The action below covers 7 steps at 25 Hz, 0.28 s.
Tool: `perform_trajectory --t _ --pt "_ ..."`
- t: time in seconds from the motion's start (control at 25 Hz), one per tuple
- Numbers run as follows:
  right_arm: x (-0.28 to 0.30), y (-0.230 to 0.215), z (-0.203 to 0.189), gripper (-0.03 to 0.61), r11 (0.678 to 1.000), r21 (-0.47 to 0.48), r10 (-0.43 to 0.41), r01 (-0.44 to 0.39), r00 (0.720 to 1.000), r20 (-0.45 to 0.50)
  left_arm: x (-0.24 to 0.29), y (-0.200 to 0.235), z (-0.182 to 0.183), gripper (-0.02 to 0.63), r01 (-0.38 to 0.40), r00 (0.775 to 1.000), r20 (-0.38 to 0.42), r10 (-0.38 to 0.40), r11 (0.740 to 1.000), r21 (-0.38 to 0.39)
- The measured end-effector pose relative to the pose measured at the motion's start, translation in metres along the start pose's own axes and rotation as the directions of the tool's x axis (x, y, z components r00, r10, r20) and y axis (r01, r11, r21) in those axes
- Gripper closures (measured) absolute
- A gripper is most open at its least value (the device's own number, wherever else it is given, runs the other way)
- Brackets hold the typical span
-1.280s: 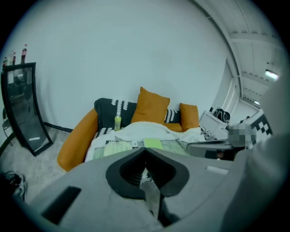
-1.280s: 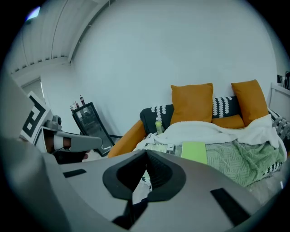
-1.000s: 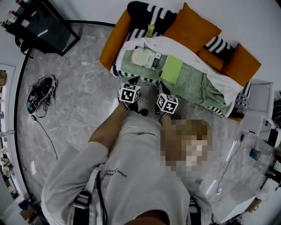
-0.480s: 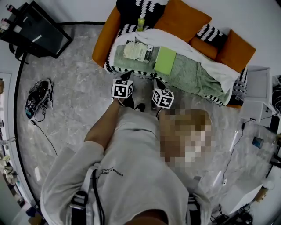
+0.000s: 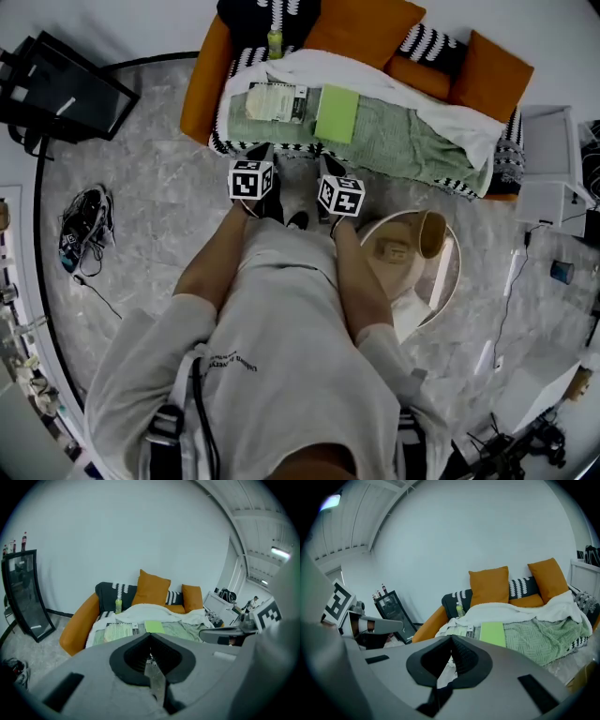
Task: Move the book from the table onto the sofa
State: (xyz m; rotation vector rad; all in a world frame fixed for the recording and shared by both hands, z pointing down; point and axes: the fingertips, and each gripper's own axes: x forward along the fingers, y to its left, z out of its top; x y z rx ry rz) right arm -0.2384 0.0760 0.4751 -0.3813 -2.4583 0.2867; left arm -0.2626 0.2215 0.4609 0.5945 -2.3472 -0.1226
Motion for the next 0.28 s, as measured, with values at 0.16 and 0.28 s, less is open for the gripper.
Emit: perform_trajectory --t 0.16,0.28 --pt "0.003 -0.007 0.004 0.572 1.000 0.025 0.001 -0.001 1.000 -0.004 0.008 -0.001 0.009 0.603 -0.001 1.000 -0.006 0.001 1.000 0.022" --pt "0.008 -0.020 0.007 0.572 0.997 0.081 0.005 -0.004 1.000 -0.011 0.015 -0.008 0.025 0.603 0.004 1.000 0.008 -0.004 0.998 0.061"
